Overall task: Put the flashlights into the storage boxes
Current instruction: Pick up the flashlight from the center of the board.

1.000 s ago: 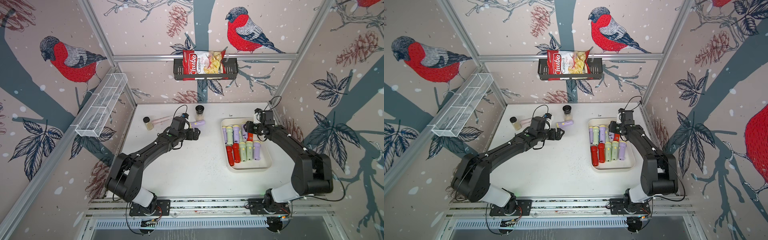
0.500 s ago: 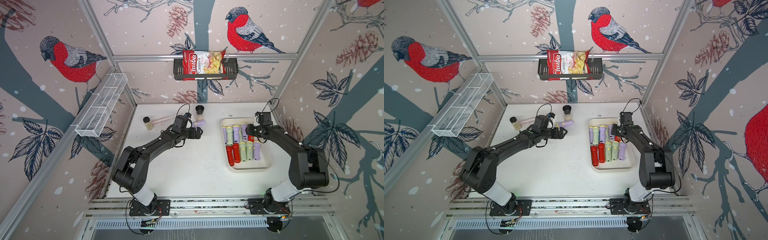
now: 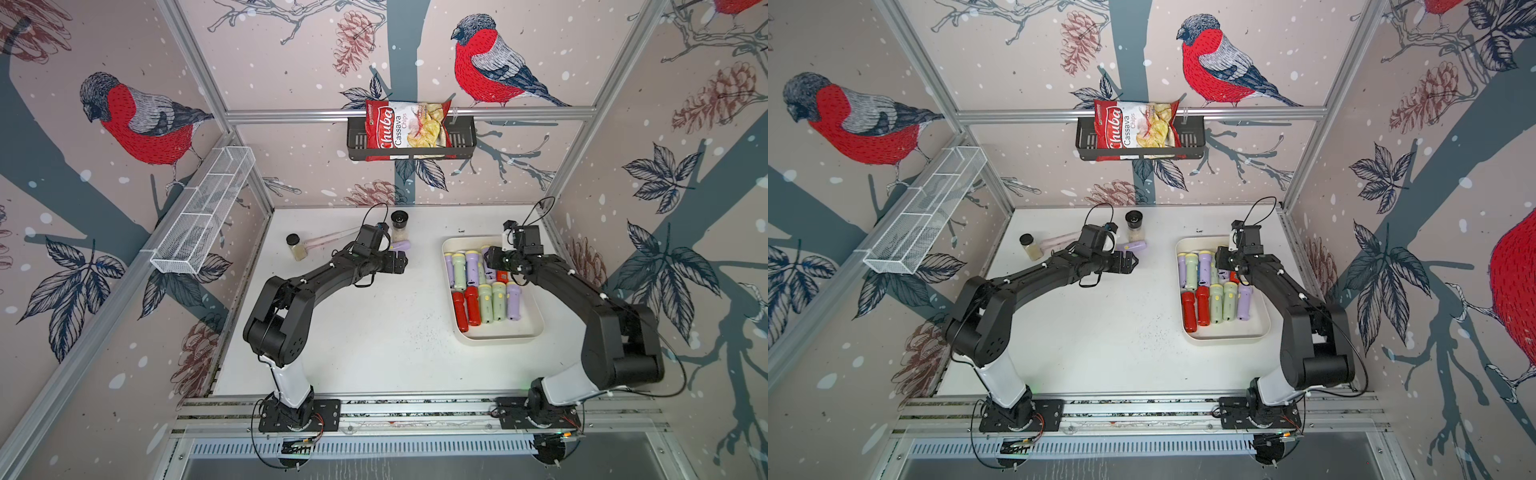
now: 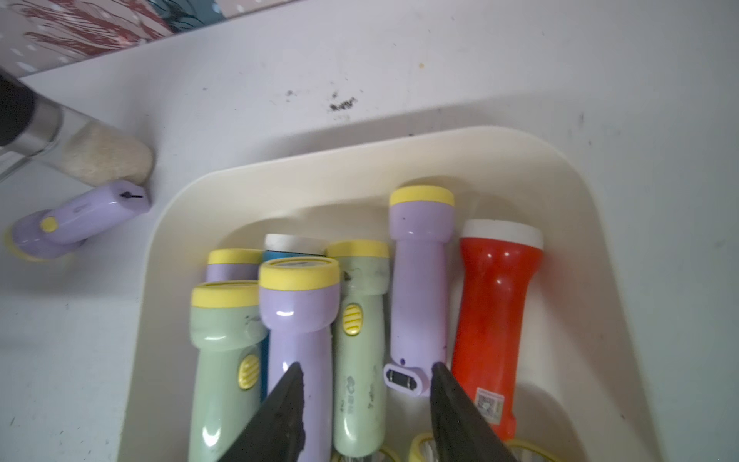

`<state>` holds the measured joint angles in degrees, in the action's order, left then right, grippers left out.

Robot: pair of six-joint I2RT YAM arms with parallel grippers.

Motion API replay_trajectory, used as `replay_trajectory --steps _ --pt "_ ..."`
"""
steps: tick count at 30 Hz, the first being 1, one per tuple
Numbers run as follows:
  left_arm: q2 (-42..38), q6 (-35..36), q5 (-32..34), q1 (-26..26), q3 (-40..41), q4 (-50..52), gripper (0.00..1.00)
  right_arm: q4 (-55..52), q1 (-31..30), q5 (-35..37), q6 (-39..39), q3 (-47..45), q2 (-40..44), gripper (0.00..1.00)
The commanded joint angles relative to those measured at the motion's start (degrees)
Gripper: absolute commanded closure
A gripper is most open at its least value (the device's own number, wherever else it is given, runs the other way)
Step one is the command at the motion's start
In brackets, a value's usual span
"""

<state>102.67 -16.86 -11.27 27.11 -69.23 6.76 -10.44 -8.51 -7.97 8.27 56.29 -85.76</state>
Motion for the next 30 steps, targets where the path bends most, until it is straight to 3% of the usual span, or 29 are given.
replay_trajectory --steps 1,6,10,18,22,30 --pt "0.78 4.77 0.11 -0.27 -1.42 0.94 0.03 4.19 -1.73 -1.79 -4.05 -0.95 2.23 0.47" --pt "1.58 7.93 0.2 -3.64 -3.19 0.53 0.04 8.45 -7.17 -1.8 -6.19 -4.29 5.58 0.46" --pt "3.28 12.13 -10.38 -8.36 -6.12 0.98 0.04 13.09 -10.34 -2.19 -6.52 -7.7 8.44 0.45" --pt "3.18 30.65 -10.47 -9.56 -7.87 1.64 0.07 20.31 -10.89 -4.25 -4.76 -14.95 15.78 0.42" --pt "3.43 34.24 -13.1 -11.19 -7.28 -0.02 0.1 20.69 -10.9 -5.15 -5.35 -16.6 17.78 0.39" --pt "12.0 54.2 -16.51 -12.13 -18.94 16.67 0.15 21.18 -10.86 -5.92 -7.01 -18.14 20.25 0.39"
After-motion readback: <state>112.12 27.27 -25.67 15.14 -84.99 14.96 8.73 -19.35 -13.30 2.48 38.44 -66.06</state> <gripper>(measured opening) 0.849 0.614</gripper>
